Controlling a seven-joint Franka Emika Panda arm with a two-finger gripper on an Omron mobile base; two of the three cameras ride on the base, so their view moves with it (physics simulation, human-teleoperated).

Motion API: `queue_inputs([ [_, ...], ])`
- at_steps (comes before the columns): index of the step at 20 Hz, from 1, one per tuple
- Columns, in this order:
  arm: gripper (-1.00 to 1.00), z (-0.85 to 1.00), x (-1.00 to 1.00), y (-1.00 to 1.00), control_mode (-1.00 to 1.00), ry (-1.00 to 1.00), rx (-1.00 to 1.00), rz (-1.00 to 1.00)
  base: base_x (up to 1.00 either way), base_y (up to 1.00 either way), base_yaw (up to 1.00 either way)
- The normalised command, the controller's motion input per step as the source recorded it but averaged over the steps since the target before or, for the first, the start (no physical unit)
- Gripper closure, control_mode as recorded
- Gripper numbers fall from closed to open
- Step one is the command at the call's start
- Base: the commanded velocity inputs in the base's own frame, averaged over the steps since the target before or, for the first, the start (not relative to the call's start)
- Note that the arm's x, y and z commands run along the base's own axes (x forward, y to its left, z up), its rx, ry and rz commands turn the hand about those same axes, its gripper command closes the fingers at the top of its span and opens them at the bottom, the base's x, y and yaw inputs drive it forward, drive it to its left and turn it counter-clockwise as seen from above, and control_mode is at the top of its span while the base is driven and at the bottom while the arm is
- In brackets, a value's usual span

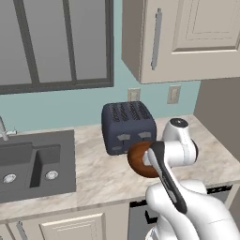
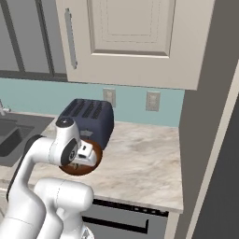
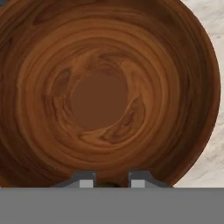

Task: Take the mushroom, peach, and broccoli from the freezer and place them in the bowl on the counter.

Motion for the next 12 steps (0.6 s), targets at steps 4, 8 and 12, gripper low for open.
queue_inputs([
  [4,1.00,-0.04,0.12,0.00,-1.00,0.00,0.00,0.00,0.00,0.00,0.00],
  [8,1.00,-0.09,0.21,0.00,-1.00,-0.01,0.00,0.00,0.00,0.00,0.00],
  [12,1.00,-0.21,0.21,0.00,-1.00,0.00,0.00,0.00,0.00,0.00,0.00],
])
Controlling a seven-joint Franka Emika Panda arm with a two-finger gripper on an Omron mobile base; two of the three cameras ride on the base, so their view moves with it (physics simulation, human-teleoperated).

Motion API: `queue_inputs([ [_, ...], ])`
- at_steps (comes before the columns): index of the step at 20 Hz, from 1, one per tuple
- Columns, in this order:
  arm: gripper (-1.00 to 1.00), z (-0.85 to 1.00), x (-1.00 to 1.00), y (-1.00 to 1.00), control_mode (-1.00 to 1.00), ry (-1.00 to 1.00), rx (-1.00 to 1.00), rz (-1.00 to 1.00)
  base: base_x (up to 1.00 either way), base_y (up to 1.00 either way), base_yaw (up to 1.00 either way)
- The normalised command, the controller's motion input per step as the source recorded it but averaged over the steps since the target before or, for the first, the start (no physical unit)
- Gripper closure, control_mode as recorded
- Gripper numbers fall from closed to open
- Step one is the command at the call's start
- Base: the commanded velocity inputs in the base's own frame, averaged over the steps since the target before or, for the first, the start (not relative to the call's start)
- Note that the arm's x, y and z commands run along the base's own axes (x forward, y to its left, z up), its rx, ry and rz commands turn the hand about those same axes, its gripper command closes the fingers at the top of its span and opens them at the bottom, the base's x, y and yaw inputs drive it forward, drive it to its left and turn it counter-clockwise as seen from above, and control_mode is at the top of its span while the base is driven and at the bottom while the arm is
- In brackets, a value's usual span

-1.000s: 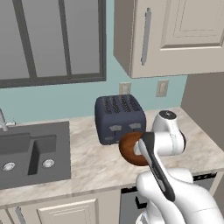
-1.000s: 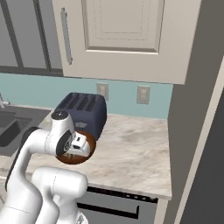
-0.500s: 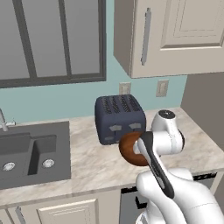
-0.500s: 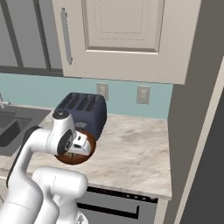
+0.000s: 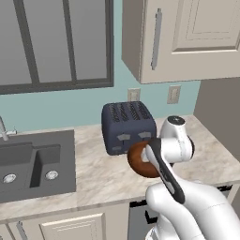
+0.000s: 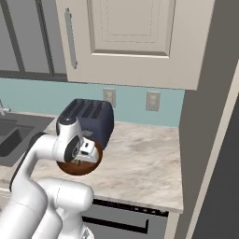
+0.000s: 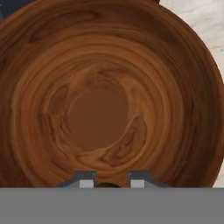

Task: Take the mushroom, peach, and broccoli from the freezer and place them in the bowl on the counter.

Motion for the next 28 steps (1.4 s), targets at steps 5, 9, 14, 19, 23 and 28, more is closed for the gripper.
queue_inputs([
  [5,1.00,-0.25,0.08,0.00,-1.00,0.00,0.00,0.00,0.00,0.00,0.00],
  [9,1.00,-0.41,0.00,0.00,-1.00,0.00,0.00,0.00,0.00,0.00,0.00],
  [14,1.00,-0.43,0.00,0.00,-1.00,0.00,0.00,0.00,0.00,0.00,0.00],
  [19,1.00,-0.42,0.00,0.00,-1.00,0.00,0.00,0.00,0.00,0.00,0.00],
  [23,1.00,-0.47,0.00,0.01,-1.00,0.00,0.00,0.00,0.00,0.00,0.00],
  [28,-1.00,-0.41,0.00,0.02,-1.00,0.00,0.00,0.00,0.00,0.00,0.00],
])
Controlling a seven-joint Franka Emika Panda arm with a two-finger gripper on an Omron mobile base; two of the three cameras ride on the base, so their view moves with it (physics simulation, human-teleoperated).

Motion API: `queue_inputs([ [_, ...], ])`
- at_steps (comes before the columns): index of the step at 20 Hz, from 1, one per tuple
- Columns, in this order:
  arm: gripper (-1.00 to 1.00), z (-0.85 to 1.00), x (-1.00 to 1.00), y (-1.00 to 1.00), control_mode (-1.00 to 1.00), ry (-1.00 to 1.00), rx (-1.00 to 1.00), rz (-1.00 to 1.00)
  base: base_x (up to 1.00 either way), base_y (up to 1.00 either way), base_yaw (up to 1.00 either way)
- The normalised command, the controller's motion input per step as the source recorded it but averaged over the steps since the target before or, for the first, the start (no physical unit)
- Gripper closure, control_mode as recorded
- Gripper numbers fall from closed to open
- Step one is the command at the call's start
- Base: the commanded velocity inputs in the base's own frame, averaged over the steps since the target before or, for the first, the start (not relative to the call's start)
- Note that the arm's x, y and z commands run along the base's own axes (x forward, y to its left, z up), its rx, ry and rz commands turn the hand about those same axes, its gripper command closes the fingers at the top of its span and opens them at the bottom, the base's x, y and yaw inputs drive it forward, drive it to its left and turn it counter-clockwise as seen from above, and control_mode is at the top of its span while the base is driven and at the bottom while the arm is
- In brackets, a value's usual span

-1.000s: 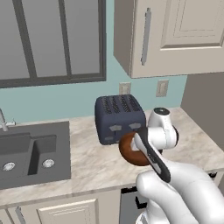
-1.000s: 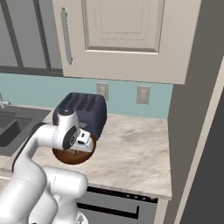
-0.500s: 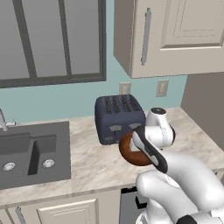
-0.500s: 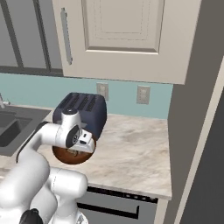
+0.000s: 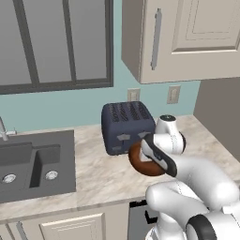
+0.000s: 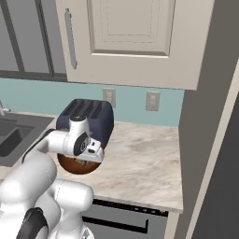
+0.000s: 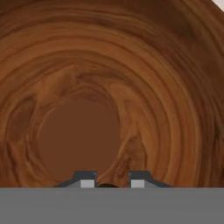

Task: Take the mushroom, peach, and broccoli from the freezer and place them in the bowl on the counter.

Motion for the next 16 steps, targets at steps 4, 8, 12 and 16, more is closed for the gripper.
queue_inputs([
  [4,-1.00,-0.13,0.00,0.04,-1.00,0.00,0.00,0.00,0.00,0.00,0.00],
  [8,-1.00,0.00,0.00,0.00,-1.00,0.00,0.00,0.00,0.00,0.00,0.00],
  [12,-1.00,0.00,0.00,0.00,-1.00,0.00,0.00,0.00,0.00,0.00,0.00],
  [16,-1.00,0.00,-0.09,0.00,-1.00,-0.08,0.00,0.00,0.00,0.00,0.00],
])
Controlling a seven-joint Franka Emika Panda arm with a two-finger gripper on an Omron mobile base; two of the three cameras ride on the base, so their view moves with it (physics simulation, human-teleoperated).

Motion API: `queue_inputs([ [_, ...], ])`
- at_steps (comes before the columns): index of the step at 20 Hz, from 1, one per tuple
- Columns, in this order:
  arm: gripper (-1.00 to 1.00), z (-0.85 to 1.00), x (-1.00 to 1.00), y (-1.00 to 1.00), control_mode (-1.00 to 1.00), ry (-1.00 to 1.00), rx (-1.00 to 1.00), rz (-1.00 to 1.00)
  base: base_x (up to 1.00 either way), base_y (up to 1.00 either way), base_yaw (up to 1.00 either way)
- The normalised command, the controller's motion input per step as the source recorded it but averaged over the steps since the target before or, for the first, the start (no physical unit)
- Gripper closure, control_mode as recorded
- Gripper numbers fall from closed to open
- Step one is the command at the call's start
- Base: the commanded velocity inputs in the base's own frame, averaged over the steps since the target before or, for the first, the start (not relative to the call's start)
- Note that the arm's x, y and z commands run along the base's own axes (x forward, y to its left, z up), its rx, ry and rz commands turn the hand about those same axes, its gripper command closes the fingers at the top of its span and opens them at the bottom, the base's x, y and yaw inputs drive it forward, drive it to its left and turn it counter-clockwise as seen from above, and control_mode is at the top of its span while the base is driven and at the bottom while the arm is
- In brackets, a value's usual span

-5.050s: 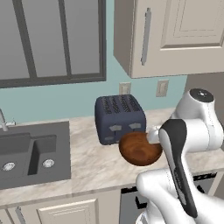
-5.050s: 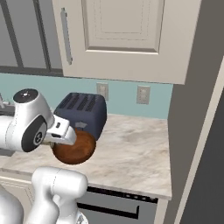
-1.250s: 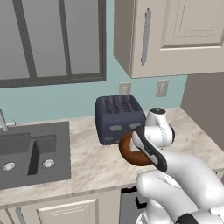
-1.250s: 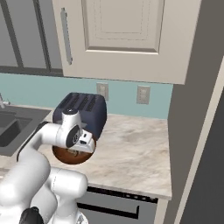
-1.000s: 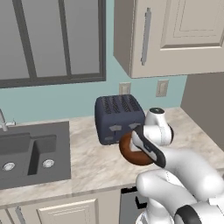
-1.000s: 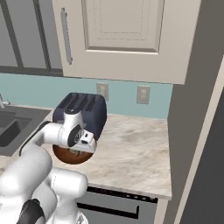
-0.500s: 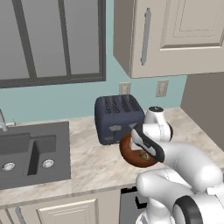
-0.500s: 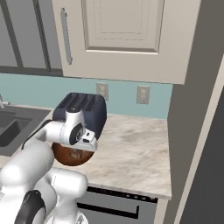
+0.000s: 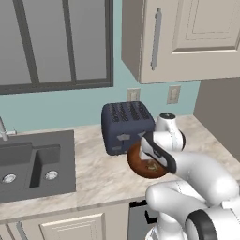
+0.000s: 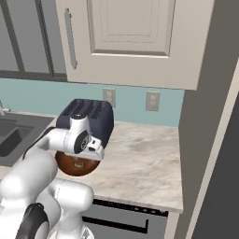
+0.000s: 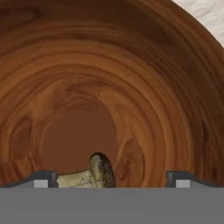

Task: Take the mushroom, peach, and broccoli from the freezer and place them in the bowl on the counter.

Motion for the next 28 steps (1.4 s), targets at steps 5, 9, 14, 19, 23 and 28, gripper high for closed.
queue_inputs([
  [5,-1.00,0.21,-0.24,0.00,-1.00,-0.20,0.00,0.00,0.00,0.00,0.00],
  [9,-1.00,0.48,-0.36,0.01,-1.00,-0.18,0.00,0.00,0.00,0.00,0.00],
  [14,-1.00,0.59,-0.42,0.01,-1.00,-0.16,0.00,0.00,0.00,0.00,0.00],
  [19,-1.00,0.64,-0.67,0.00,-1.00,-0.13,0.00,0.00,0.00,0.00,0.00],
  [23,-1.00,0.69,-0.65,0.00,-1.00,-0.07,0.00,0.00,0.00,0.00,0.00],
  [28,-1.00,0.67,-0.53,0.02,-1.00,-0.01,-0.01,0.00,0.00,0.00,0.00],
])
